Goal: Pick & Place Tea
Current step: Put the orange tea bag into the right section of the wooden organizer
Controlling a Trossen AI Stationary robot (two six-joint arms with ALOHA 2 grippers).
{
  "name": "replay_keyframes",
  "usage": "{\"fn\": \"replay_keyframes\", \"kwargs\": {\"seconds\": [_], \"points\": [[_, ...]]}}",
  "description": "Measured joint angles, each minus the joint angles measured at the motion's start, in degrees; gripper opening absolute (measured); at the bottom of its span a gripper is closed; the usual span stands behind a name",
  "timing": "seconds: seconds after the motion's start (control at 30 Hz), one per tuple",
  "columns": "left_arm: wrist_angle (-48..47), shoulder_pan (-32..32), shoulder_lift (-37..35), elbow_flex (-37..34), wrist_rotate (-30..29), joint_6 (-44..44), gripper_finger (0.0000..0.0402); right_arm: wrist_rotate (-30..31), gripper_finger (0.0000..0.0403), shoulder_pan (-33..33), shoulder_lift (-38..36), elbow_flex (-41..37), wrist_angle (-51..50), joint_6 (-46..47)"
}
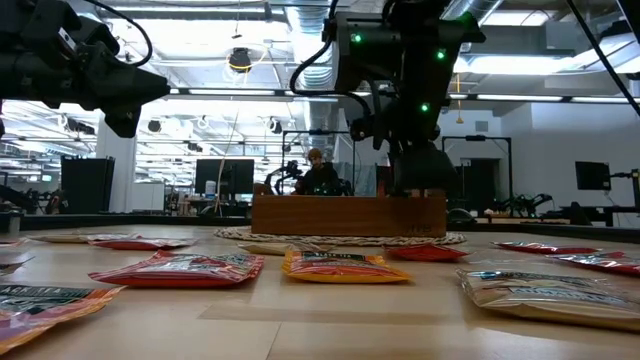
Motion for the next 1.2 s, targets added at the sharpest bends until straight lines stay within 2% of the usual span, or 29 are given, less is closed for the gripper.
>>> {"fn": "replay_keyframes", "kwargs": {"seconds": [0.17,0.33,0.53,0.6,0.77,0.9,1.0,1.2], "points": [[0.0,0.0,0.0,0.0,0.0,0.0,0.0050,2.8,0.0163,0.0,0.0,3.6,-6.3,0.2],[0.0,0.0,0.0,0.0,0.0,0.0,0.0050,7.1,0.0170,0.0,0.0,10.8,-18.4,5.4],[0.1,0.0,0.0,0.0,0.1,0.0,0.0050,6.0,0.0161,0.4,-2.3,17.1,-32.9,15.0],[0.2,0.0,0.0,0.0,0.1,0.0,0.0050,2.0,0.0156,1.0,-4.7,17.2,-33.4,14.5],[0.2,0.0,0.0,0.0,0.2,-0.9,0.0050,-15.1,0.0145,2.6,-12.0,17.2,-33.5,13.9],[0.2,0.0,0.0,0.0,0.2,-4.3,0.0050,-25.5,0.0138,4.5,-17.9,17.2,-33.5,16.1],[0.2,0.0,0.0,0.0,0.2,-7.3,0.0050,-29.0,0.0134,6.6,-21.3,17.2,-33.3,19.1],[1.0,0.0,0.0,0.0,1.9,-13.8,0.0050,-29.4,0.0134,12.5,-25.5,17.2,-32.6,27.0]]}}
